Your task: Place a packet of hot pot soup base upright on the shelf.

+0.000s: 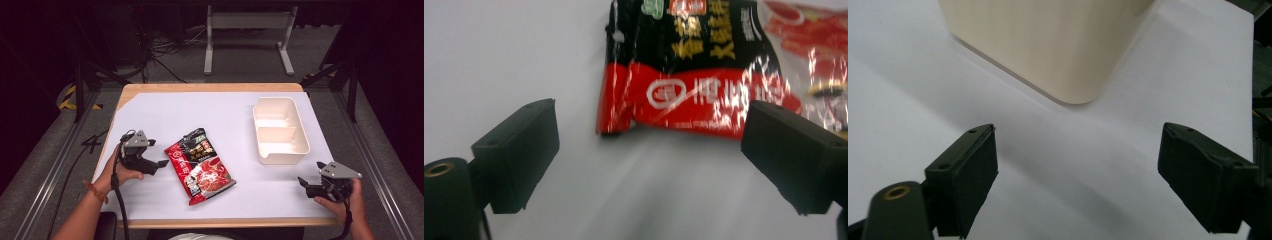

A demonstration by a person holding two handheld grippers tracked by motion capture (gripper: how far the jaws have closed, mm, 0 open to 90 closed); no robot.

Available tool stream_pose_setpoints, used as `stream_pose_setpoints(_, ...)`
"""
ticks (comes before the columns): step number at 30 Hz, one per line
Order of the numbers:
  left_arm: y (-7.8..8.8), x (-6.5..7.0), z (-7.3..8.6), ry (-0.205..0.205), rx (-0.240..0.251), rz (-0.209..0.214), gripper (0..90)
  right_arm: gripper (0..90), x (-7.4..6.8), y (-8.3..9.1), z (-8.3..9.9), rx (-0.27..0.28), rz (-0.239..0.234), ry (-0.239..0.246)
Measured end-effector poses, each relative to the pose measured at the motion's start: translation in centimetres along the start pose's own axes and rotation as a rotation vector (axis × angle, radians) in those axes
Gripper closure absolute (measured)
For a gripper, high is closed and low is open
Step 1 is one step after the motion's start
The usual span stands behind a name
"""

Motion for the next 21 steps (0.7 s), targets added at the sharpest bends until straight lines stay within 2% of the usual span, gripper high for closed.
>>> stream_pose_setpoints(3, -1.7, -0.6, -1.5, 0.000, -0.010, 0.017, 9.4, 15.9, -0.1, 0.0, 0.0, -0.003, -0.004, -0.002)
stream_pose_setpoints(4, -2.5, -0.8, -2.0, 0.007, -0.021, 0.035, 9.4, 16.1, -0.1, 0.0, 0.1, -0.002, -0.006, -0.003)
stream_pose_setpoints(5, -3.5, -0.9, -2.4, -0.007, -0.028, 0.038, 9.3, 16.3, -0.1, 0.0, 0.2, -0.006, -0.007, -0.001)
stream_pose_setpoints(6, -3.5, -0.9, -2.4, -0.007, -0.028, 0.038, 9.4, 16.3, -0.1, 0.0, 0.2, -0.006, -0.007, -0.001)
stream_pose_setpoints(8, -4.5, -1.1, -2.7, -0.001, -0.053, 0.060, 9.1, 16.3, 0.0, 0.0, 0.2, -0.005, -0.016, -0.003)
stream_pose_setpoints(9, -5.4, -1.5, -2.6, 0.008, -0.069, 0.061, 8.6, 16.3, -0.1, -0.1, 0.2, -0.006, -0.018, -0.005)
stream_pose_setpoints(11, -5.8, -1.6, -2.5, 0.022, -0.077, 0.070, 8.7, 16.3, -0.1, -0.1, 0.2, -0.009, -0.020, -0.004)
stream_pose_setpoints(12, -6.2, -1.7, -2.4, 0.027, -0.098, 0.077, 8.8, 16.3, -0.1, -0.2, 0.2, -0.014, -0.025, -0.002)
stream_pose_setpoints(13, -7.0, -1.8, -2.2, 0.015, -0.129, 0.080, 9.6, 16.3, -0.1, -0.2, 0.3, -0.016, -0.025, -0.001)
stream_pose_setpoints(15, -7.4, -1.8, -2.1, 0.017, -0.144, 0.095, 11.1, 16.3, -0.2, -0.2, 0.3, -0.015, -0.031, -0.006)
stream_pose_setpoints(16, -8.3, -1.8, -1.7, 0.016, -0.191, 0.095, 11.4, 16.3, -0.2, -0.3, 0.3, -0.015, -0.028, -0.011)
stream_pose_setpoints(17, -8.3, -1.8, -1.7, 0.016, -0.191, 0.095, 11.0, 16.3, -0.2, -0.3, 0.3, -0.015, -0.028, -0.011)
stream_pose_setpoints(20, -9.0, -2.0, -1.4, 0.075, -0.197, 0.146, 12.4, 16.3, -0.1, -0.2, 0.3, -0.015, -0.028, -0.014)
stream_pose_setpoints(21, -9.0, -2.0, -1.4, 0.075, -0.197, 0.146, 14.8, 16.3, 0.0, -0.3, 0.3, -0.015, -0.028, -0.015)
Point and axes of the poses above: each handheld gripper's, and its own axes: y roughly backward along the jaws, z roughly out of its underside, x roughly to its right, the point moved 2 cm from there along -y, roughly forward along the jaws, and after that the axes turned 12 degrees about x, right-handed, at the moved point
